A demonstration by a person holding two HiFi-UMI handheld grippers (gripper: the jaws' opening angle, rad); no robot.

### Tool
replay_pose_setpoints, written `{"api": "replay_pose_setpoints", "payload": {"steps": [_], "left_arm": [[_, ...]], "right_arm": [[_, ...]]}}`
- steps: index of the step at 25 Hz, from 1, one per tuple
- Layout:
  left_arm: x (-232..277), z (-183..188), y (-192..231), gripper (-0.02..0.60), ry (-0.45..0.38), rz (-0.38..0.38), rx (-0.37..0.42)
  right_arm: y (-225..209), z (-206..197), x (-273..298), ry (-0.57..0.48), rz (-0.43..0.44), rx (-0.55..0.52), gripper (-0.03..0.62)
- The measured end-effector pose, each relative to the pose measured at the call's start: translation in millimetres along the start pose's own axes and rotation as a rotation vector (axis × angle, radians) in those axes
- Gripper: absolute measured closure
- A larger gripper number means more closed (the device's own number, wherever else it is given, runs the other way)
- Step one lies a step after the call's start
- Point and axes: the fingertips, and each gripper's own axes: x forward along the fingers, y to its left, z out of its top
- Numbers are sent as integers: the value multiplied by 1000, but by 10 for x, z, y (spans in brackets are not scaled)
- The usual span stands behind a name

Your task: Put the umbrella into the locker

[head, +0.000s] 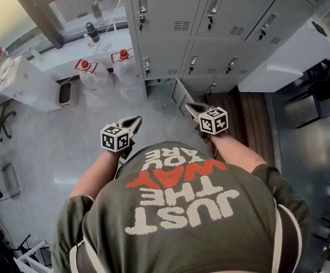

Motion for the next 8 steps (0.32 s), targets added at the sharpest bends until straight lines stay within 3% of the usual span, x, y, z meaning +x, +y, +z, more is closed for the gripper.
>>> {"api": "replay_pose_setpoints", "payload": {"steps": [8], "left_arm": [[-66,46,-4,573,-6,5,9]], "right_arm": [[33,18,-49,-2,-4,-10,562]]}}
